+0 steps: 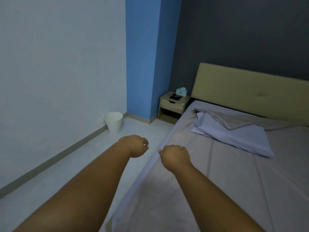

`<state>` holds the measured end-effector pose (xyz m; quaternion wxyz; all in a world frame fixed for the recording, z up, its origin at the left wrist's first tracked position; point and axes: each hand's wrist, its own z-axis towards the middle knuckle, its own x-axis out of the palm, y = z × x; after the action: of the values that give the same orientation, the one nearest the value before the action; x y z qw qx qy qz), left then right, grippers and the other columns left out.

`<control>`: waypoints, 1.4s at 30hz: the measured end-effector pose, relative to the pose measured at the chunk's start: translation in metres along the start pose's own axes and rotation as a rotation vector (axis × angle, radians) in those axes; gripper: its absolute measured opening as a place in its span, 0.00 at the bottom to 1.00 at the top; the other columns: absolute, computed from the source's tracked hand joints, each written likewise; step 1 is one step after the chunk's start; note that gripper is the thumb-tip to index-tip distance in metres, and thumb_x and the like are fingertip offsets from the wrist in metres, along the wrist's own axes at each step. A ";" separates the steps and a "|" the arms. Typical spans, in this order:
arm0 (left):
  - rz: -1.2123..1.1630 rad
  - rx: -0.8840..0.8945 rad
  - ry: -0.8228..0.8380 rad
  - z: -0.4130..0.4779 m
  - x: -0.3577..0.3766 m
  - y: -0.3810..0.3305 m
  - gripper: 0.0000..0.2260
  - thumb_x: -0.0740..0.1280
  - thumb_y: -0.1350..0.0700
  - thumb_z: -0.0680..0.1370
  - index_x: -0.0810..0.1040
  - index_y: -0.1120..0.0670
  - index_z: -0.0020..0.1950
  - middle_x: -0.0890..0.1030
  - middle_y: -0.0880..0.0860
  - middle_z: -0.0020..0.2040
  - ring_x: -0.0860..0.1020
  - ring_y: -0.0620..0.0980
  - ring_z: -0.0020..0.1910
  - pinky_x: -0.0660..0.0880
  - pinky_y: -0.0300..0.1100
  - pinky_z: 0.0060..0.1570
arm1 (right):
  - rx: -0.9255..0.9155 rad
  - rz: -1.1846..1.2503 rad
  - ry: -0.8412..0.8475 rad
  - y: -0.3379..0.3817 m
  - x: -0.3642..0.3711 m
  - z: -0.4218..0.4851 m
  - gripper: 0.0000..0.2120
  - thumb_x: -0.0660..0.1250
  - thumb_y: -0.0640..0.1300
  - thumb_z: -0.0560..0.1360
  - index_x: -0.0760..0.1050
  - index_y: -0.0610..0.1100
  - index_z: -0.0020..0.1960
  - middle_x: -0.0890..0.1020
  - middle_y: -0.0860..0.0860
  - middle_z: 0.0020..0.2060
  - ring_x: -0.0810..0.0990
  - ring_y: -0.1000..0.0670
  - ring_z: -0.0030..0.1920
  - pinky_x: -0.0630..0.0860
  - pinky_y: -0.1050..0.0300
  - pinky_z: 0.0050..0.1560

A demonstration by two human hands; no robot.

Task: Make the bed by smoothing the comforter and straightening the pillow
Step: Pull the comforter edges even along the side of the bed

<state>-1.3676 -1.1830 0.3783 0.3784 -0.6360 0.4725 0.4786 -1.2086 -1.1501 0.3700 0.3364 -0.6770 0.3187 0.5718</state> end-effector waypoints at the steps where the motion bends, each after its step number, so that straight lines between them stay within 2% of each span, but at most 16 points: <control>1: -0.004 0.013 0.023 0.003 -0.004 0.009 0.22 0.52 0.42 0.82 0.65 0.47 0.74 0.70 0.53 0.72 0.69 0.54 0.69 0.67 0.50 0.67 | 0.024 0.013 0.023 0.011 -0.005 0.007 0.18 0.49 0.46 0.83 0.68 0.45 0.70 0.74 0.44 0.65 0.71 0.42 0.65 0.62 0.46 0.70; 5: 0.149 0.076 0.202 0.018 -0.019 0.029 0.24 0.52 0.43 0.83 0.62 0.51 0.76 0.65 0.55 0.75 0.65 0.54 0.73 0.63 0.48 0.70 | 0.112 0.099 0.089 0.037 -0.020 0.029 0.21 0.47 0.52 0.83 0.71 0.44 0.67 0.75 0.44 0.64 0.71 0.43 0.64 0.60 0.46 0.68; 7: 0.223 0.094 0.236 0.031 -0.028 0.031 0.24 0.51 0.43 0.83 0.63 0.53 0.76 0.65 0.55 0.75 0.65 0.54 0.73 0.62 0.48 0.71 | 0.156 0.093 0.128 0.038 -0.028 0.038 0.22 0.47 0.53 0.83 0.69 0.44 0.69 0.74 0.44 0.66 0.70 0.43 0.66 0.58 0.45 0.70; 11: 0.235 0.129 0.153 0.067 -0.047 0.030 0.24 0.50 0.43 0.82 0.65 0.51 0.75 0.68 0.53 0.74 0.67 0.54 0.71 0.65 0.50 0.69 | 0.236 0.095 0.110 0.023 -0.043 0.064 0.21 0.48 0.53 0.83 0.68 0.45 0.70 0.73 0.44 0.66 0.69 0.43 0.66 0.56 0.44 0.71; 17: 0.237 0.173 0.096 0.099 -0.077 0.053 0.22 0.50 0.45 0.83 0.66 0.50 0.74 0.68 0.54 0.73 0.67 0.55 0.71 0.65 0.52 0.69 | 0.376 0.207 0.035 0.015 -0.056 0.119 0.20 0.50 0.54 0.81 0.75 0.46 0.61 0.77 0.45 0.61 0.73 0.44 0.63 0.61 0.44 0.66; 19: 0.218 0.185 0.096 0.111 -0.084 0.064 0.22 0.50 0.45 0.82 0.67 0.50 0.74 0.68 0.54 0.73 0.68 0.55 0.70 0.65 0.52 0.69 | 0.389 0.188 0.055 0.019 -0.060 0.135 0.22 0.48 0.55 0.82 0.73 0.45 0.65 0.76 0.44 0.64 0.71 0.44 0.65 0.60 0.46 0.68; 22: 0.217 0.210 0.064 0.146 -0.098 0.097 0.22 0.51 0.44 0.82 0.67 0.50 0.74 0.69 0.54 0.72 0.68 0.56 0.70 0.66 0.52 0.68 | 0.403 0.150 0.055 0.039 -0.064 0.182 0.25 0.46 0.57 0.82 0.70 0.45 0.68 0.74 0.46 0.67 0.69 0.45 0.67 0.58 0.47 0.69; 28: 0.187 0.313 0.025 0.248 -0.105 0.178 0.20 0.51 0.47 0.83 0.68 0.50 0.73 0.71 0.55 0.71 0.70 0.56 0.68 0.68 0.52 0.66 | 0.486 0.194 0.040 0.103 -0.054 0.294 0.24 0.47 0.56 0.82 0.70 0.45 0.67 0.75 0.45 0.65 0.71 0.45 0.66 0.59 0.46 0.70; 35: 0.206 0.366 0.119 0.343 -0.107 0.279 0.20 0.52 0.46 0.83 0.68 0.47 0.73 0.70 0.52 0.71 0.71 0.54 0.68 0.69 0.49 0.65 | 0.568 0.238 0.105 0.177 -0.060 0.394 0.22 0.47 0.54 0.82 0.69 0.46 0.68 0.74 0.47 0.66 0.68 0.45 0.68 0.54 0.46 0.73; 42: 0.241 0.430 0.093 0.438 -0.111 0.285 0.19 0.51 0.46 0.82 0.70 0.48 0.71 0.73 0.52 0.69 0.73 0.53 0.65 0.70 0.47 0.62 | 0.629 0.238 0.060 0.165 -0.057 0.473 0.21 0.49 0.52 0.82 0.74 0.43 0.62 0.78 0.45 0.60 0.73 0.44 0.62 0.60 0.47 0.69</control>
<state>-1.7629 -0.8240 0.3654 0.4233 -0.5012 0.6527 0.3790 -1.6163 -0.8536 0.3550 0.4502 -0.5145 0.5661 0.4606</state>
